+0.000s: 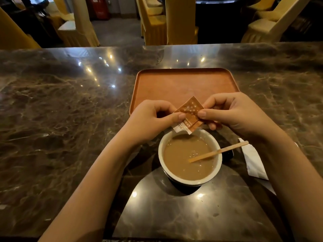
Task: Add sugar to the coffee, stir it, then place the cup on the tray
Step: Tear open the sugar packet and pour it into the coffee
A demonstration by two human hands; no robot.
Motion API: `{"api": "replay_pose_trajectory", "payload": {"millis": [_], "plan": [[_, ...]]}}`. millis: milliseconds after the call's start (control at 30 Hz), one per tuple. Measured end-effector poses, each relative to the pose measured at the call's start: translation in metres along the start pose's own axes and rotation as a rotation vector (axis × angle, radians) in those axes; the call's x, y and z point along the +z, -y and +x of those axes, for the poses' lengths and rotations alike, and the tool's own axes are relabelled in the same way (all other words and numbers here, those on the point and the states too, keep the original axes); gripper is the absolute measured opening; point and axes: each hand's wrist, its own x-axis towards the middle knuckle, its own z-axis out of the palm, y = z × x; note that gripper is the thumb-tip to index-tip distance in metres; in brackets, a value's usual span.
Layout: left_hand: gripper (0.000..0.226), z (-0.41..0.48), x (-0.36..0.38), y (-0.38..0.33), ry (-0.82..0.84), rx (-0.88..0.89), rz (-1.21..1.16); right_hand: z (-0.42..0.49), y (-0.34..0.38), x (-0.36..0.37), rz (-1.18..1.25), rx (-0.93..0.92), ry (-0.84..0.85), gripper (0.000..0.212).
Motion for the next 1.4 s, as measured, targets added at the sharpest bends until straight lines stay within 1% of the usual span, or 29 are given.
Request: {"api": "replay_pose_trajectory", "payload": {"millis": [200,300,433,533,733,933,1100,1267,1400], "plan": [[0.017,-0.0004,0.001,-0.0028,0.002,0.038,0.003,-0.0024,0.0011,0.0,-0.042,-0.019,-0.06,0.005],[0.018,-0.0015,0.0003,-0.0044,0.015,0.065,0.02,-0.0037,0.0018,0.0012,-0.045,-0.023,-0.078,0.011],[0.018,-0.0016,0.001,-0.0045,0.01,0.081,0.035,-0.0048,0.0032,0.0018,-0.026,-0.011,-0.028,0.019],[0.016,-0.0014,0.0031,-0.0047,0.002,0.077,0.03,-0.0064,0.0037,0.0015,-0.048,-0.022,-0.016,0.017],[0.019,-0.002,0.0066,-0.0033,0.009,0.075,0.044,-0.0073,0.0021,0.0027,-0.135,-0.053,-0.07,0.017],[0.017,-0.0016,0.0074,-0.0047,0.0,0.083,0.042,-0.0098,0.0031,0.0017,-0.124,-0.065,-0.073,0.012],[0.017,-0.0025,0.0073,-0.0051,-0.005,0.084,0.055,-0.0083,0.0008,0.0029,-0.149,-0.071,-0.102,0.016],[0.015,-0.0013,0.0075,-0.0051,-0.026,0.076,0.069,-0.01,0.0037,0.003,-0.149,-0.088,-0.08,0.016],[0.013,-0.0028,0.0069,-0.0077,0.002,0.082,0.042,-0.0091,0.0026,0.0034,-0.146,-0.094,-0.114,0.015]]}}
